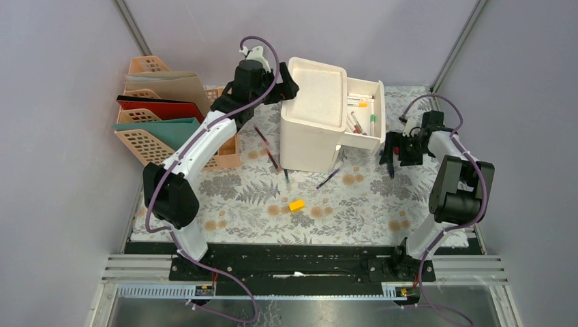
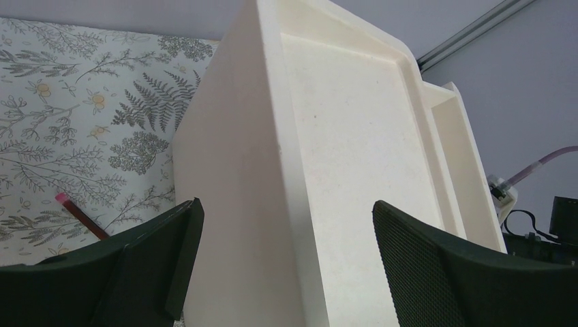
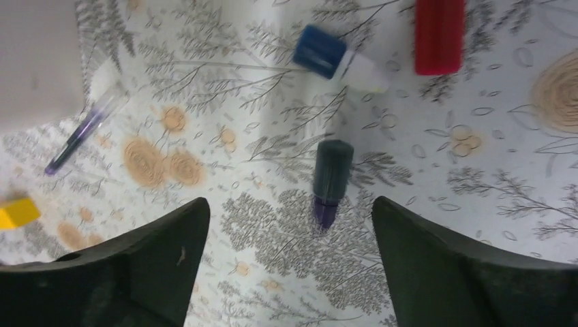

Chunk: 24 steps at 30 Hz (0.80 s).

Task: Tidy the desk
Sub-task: Place the stationery at the center of the board, then close the stationery in the storage box.

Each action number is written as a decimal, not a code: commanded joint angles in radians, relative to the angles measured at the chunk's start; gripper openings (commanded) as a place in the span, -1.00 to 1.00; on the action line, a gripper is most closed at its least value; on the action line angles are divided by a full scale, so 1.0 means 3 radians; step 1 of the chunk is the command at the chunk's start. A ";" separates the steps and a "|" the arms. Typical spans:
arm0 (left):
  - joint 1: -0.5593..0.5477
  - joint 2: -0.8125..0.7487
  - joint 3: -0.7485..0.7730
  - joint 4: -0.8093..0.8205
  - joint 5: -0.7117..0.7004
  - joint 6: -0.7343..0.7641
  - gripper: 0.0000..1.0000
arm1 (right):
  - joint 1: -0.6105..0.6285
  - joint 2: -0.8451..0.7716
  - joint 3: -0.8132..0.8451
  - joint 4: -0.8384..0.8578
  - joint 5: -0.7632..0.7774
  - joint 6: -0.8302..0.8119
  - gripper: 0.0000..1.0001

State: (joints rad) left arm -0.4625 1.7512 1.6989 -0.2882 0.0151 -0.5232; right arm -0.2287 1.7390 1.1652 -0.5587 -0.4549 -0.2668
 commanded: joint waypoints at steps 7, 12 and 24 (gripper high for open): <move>0.0007 -0.0322 -0.0187 0.0232 -0.0024 0.0013 0.97 | 0.0026 0.0026 0.0006 0.0215 0.0025 0.0211 0.98; 0.0008 -0.0328 -0.0217 0.0249 0.0007 0.0008 0.97 | 0.0014 -0.0001 0.0068 0.0144 0.0059 0.0152 0.99; -0.0026 -0.0079 0.0193 0.0013 0.0091 0.0088 0.95 | -0.0086 -0.0140 0.0654 0.0047 -0.0137 0.0028 0.98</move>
State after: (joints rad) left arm -0.4633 1.7020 1.6516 -0.2939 0.0315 -0.5201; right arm -0.2501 1.7416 1.2724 -0.5373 -0.4408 -0.2420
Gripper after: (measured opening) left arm 0.987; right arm 0.993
